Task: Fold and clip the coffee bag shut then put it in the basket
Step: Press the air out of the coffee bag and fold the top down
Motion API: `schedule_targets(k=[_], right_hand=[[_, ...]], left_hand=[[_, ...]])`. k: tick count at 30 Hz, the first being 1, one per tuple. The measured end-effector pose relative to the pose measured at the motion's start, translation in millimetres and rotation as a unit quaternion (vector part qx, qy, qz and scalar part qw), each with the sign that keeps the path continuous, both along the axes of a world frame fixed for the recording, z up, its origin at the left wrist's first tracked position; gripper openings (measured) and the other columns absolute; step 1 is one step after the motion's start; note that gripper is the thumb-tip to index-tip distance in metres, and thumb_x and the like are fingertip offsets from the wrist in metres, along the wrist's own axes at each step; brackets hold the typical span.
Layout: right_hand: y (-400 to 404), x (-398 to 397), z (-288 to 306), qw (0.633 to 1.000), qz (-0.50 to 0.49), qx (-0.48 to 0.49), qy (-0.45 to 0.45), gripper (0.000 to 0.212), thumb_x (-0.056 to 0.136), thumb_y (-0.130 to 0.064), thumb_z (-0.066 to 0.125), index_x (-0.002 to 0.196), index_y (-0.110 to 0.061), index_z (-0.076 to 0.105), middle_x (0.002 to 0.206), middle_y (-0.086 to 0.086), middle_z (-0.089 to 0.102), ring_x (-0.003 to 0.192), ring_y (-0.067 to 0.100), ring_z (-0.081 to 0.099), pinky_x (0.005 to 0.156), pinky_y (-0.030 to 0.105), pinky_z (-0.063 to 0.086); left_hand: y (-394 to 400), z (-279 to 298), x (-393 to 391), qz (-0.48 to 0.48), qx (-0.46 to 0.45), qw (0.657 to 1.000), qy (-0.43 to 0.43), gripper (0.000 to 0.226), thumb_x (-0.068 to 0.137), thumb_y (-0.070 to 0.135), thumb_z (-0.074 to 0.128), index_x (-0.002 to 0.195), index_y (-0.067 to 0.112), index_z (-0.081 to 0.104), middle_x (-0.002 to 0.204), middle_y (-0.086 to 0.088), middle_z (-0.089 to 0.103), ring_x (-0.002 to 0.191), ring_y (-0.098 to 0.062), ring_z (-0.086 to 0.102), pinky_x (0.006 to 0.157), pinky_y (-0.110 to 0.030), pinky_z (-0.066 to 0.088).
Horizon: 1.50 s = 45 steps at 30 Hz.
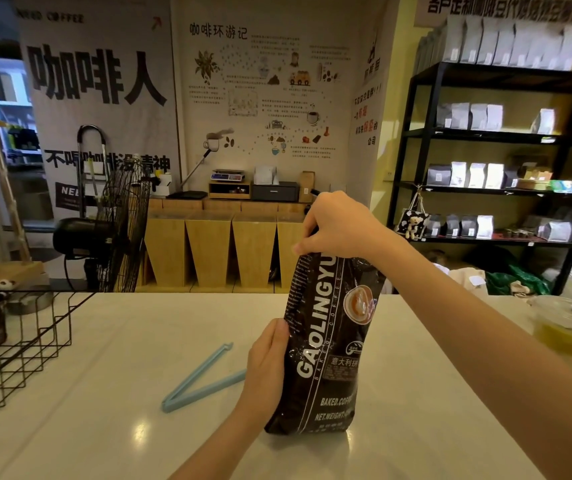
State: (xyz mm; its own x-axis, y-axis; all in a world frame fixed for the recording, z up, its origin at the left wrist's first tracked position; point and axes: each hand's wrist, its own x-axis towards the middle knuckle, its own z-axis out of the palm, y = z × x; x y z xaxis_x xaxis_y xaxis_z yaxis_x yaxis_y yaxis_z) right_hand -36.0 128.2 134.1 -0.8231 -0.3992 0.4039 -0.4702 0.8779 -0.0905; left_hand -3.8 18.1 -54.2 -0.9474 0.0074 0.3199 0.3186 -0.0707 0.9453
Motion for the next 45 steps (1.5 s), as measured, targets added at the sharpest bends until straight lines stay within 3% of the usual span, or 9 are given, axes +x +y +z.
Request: schedule_targets(k=[6,12,16,18,21,27,31,39,45], right_hand=[[6,-2,-8,0.998,0.031,-0.054,0.006,0.025,0.078,-0.033,0.067,0.082,-0.009,0.073,0.080,0.006,0.072,0.073,0.017,0.065,0.071,0.038,0.057],[12,3,-7,0.992,0.115,-0.057,0.006,0.021,0.076,-0.035,0.068,0.088,-0.020,0.062,0.093,0.000,0.061,0.083,0.014,0.057,0.079,0.036,0.052],[6,4,-15,0.994,0.090,0.036,0.046,0.029,0.076,-0.046,0.064,0.089,-0.020,0.060,0.098,0.000,0.055,0.089,0.017,0.053,0.075,0.035,0.050],[-1,3,-19,0.990,0.085,0.075,0.078,0.032,0.078,-0.048,0.061,0.090,-0.019,0.061,0.101,0.003,0.054,0.090,0.018,0.052,0.074,0.035,0.049],[-10,0,-24,0.982,0.115,0.086,0.123,0.035,0.078,-0.048,0.061,0.084,-0.014,0.063,0.106,0.006,0.053,0.093,0.014,0.045,0.073,0.031,0.046],[-31,-4,-23,0.962,0.135,0.192,0.137,0.035,0.081,-0.050,0.055,0.069,-0.018,0.050,0.081,-0.002,0.055,0.088,0.017,0.045,0.074,0.031,0.041],[-31,-5,-24,0.973,0.136,0.130,0.137,0.039,0.078,-0.050,0.059,0.061,-0.018,0.044,0.064,-0.005,0.044,0.077,0.014,0.039,0.071,0.029,0.035],[-25,-6,-26,0.971,0.098,0.085,0.200,0.046,0.073,-0.056,0.059,0.055,-0.017,0.044,0.064,0.000,0.046,0.071,0.014,0.037,0.075,0.027,0.025],[-25,-4,-28,0.965,0.139,0.053,0.218,0.042,0.075,-0.048,0.063,0.054,-0.019,0.042,0.058,-0.005,0.039,0.067,0.015,0.037,0.068,0.029,0.029]], left_hand=[[-5,1,-1,0.041,0.034,0.998,0.028,0.022,0.088,0.025,0.049,0.079,0.018,0.069,0.077,-0.003,0.074,0.072,-0.016,0.069,0.059,-0.018,0.054],[-9,-2,-5,0.053,0.016,0.998,0.028,0.024,0.087,0.029,0.049,0.080,0.019,0.069,0.078,-0.004,0.074,0.075,-0.021,0.069,0.065,-0.028,0.055],[-12,3,-1,0.027,-0.012,0.999,0.040,0.037,0.082,0.046,0.037,0.100,0.020,0.057,0.087,-0.002,0.070,0.084,-0.016,0.067,0.066,-0.020,0.054],[-11,10,7,0.013,-0.019,0.998,0.055,0.033,0.082,0.051,0.044,0.113,0.039,0.039,0.101,0.012,0.062,0.089,-0.001,0.064,0.067,-0.015,0.053],[-8,13,15,0.034,-0.075,0.992,0.091,0.063,0.062,0.058,0.063,0.112,0.059,0.023,0.115,0.027,0.049,0.104,0.006,0.054,0.081,-0.017,0.049],[-4,5,11,0.060,-0.080,0.991,0.093,0.079,0.059,0.057,0.069,0.124,0.054,0.024,0.129,0.020,0.046,0.117,0.001,0.046,0.097,-0.029,0.043],[-1,-2,12,0.073,-0.078,0.990,0.092,0.075,0.059,0.060,0.065,0.120,0.060,0.022,0.126,0.026,0.044,0.115,0.008,0.044,0.092,-0.022,0.043],[5,-5,16,0.078,-0.056,0.993,0.075,0.050,0.066,0.058,0.058,0.106,0.061,0.028,0.109,0.036,0.044,0.100,0.025,0.043,0.076,-0.009,0.041],[-7,9,19,0.006,0.018,0.997,0.080,0.026,0.078,0.039,0.056,0.101,0.043,0.044,0.097,0.019,0.064,0.094,0.004,0.061,0.070,-0.014,0.052]])
